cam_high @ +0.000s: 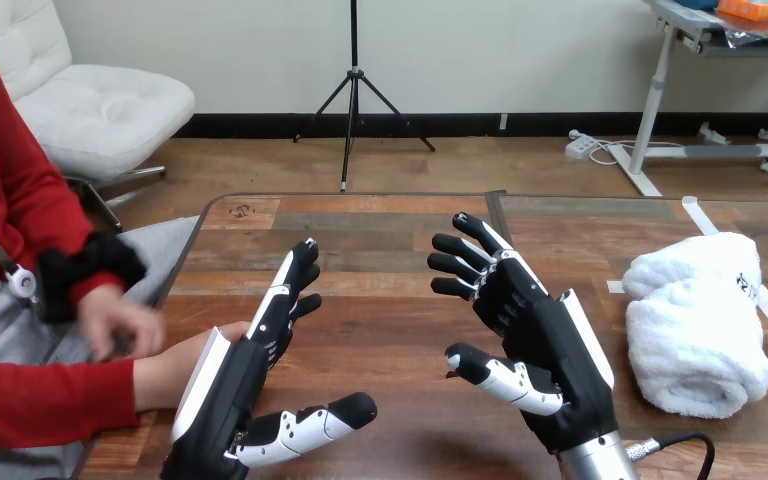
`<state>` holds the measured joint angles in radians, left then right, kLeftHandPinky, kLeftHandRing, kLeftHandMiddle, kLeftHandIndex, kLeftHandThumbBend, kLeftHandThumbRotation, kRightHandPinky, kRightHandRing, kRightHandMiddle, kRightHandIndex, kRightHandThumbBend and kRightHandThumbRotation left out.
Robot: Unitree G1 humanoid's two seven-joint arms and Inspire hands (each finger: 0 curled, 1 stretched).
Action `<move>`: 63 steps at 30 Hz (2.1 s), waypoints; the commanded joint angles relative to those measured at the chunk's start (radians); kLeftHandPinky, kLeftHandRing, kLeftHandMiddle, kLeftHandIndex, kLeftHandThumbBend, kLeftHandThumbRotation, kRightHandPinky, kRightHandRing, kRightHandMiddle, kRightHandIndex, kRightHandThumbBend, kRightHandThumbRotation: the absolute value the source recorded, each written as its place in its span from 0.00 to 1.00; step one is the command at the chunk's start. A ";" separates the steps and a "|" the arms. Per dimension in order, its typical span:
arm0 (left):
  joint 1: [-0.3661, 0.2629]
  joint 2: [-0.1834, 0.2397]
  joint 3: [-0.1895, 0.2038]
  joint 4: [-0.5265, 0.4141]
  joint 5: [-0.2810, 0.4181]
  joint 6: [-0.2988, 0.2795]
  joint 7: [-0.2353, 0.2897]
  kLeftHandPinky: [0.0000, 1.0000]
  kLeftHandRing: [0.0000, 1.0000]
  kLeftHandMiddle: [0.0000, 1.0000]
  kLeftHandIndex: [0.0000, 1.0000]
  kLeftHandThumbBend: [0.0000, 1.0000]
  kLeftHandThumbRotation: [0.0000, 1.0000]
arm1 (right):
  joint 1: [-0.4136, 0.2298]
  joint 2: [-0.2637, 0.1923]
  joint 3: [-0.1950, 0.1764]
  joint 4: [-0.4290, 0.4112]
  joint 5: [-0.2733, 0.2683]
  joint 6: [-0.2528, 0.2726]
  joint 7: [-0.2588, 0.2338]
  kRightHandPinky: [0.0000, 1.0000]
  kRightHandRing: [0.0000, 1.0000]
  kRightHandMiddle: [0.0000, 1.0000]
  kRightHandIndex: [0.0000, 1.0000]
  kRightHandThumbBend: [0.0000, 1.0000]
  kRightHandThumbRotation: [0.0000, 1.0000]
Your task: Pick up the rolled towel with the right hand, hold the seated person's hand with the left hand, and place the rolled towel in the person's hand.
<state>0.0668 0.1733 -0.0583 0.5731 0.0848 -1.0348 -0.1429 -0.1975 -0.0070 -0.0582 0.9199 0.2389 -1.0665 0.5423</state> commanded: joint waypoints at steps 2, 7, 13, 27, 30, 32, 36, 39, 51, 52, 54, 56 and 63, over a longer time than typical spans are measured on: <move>-0.056 -0.003 0.006 -0.026 -0.022 -0.014 -0.002 0.90 0.97 1.00 0.99 1.00 0.60 | -0.029 -0.009 -0.017 -0.043 0.011 -0.008 -0.007 0.78 0.84 0.86 0.91 1.00 0.50; -0.054 -0.002 0.005 -0.031 -0.026 -0.009 -0.005 0.90 0.97 1.00 0.99 1.00 0.60 | -0.030 -0.010 -0.015 -0.044 0.008 -0.013 -0.008 0.78 0.83 0.86 0.91 1.00 0.50; -0.057 -0.001 0.008 -0.028 -0.018 -0.013 0.000 0.90 0.97 1.00 0.99 1.00 0.60 | -0.028 -0.009 -0.015 -0.049 0.009 -0.005 -0.011 0.78 0.83 0.86 0.91 1.00 0.49; -0.062 0.000 0.008 -0.022 -0.029 -0.010 -0.007 0.90 0.97 1.00 0.99 1.00 0.59 | -0.035 -0.012 -0.011 -0.048 -0.009 -0.014 -0.029 0.78 0.83 0.86 0.92 1.00 0.49; -0.064 0.000 0.007 -0.019 -0.036 -0.010 -0.012 0.91 0.97 1.00 0.99 1.00 0.59 | -0.036 -0.012 -0.011 -0.049 -0.008 -0.012 -0.029 0.78 0.83 0.86 0.92 1.00 0.49; -0.065 0.000 0.007 -0.019 -0.038 -0.008 -0.013 0.91 0.97 1.00 0.99 1.00 0.59 | -0.037 -0.011 -0.010 -0.050 -0.005 -0.011 -0.028 0.78 0.83 0.86 0.92 1.00 0.49; -0.067 0.001 0.008 -0.018 -0.037 -0.009 -0.015 0.91 0.97 1.00 0.99 1.00 0.59 | -0.038 -0.010 -0.010 -0.050 -0.007 -0.014 -0.031 0.78 0.83 0.86 0.92 1.00 0.49; -0.069 0.002 0.009 -0.016 -0.041 -0.010 -0.018 0.91 0.97 1.00 0.99 1.00 0.59 | -0.039 -0.010 -0.010 -0.051 -0.008 -0.014 -0.033 0.78 0.83 0.86 0.92 1.00 0.49; -0.076 0.008 0.011 -0.009 -0.037 -0.015 -0.019 0.90 0.97 1.00 0.99 1.00 0.60 | -0.048 -0.009 -0.013 -0.050 -0.033 -0.037 -0.072 0.76 0.82 0.85 0.90 1.00 0.47; -0.076 0.008 0.012 -0.009 -0.037 -0.015 -0.020 0.90 0.97 1.00 0.99 1.00 0.60 | -0.049 -0.009 -0.013 -0.051 -0.034 -0.037 -0.075 0.76 0.82 0.85 0.90 1.00 0.47; -0.077 0.009 0.012 -0.009 -0.034 -0.015 -0.018 0.90 0.97 1.00 0.99 1.00 0.60 | -0.050 -0.009 -0.013 -0.057 -0.035 -0.037 -0.081 0.75 0.81 0.85 0.90 1.00 0.47; -0.077 0.009 0.012 -0.008 -0.036 -0.015 -0.019 0.90 0.97 1.00 0.99 1.00 0.60 | -0.050 -0.008 -0.014 -0.064 -0.031 -0.034 -0.083 0.74 0.81 0.84 0.90 1.00 0.46; -0.080 0.010 0.010 -0.006 -0.041 -0.015 -0.024 0.90 0.97 1.00 0.99 1.00 0.60 | -0.055 -0.007 -0.018 -0.085 -0.027 -0.027 -0.099 0.71 0.79 0.83 0.88 1.00 0.45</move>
<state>0.0535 0.1777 -0.0579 0.5741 0.0532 -1.0347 -0.1629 -0.1975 -0.0074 -0.0579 0.8992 0.2008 -1.0760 0.4615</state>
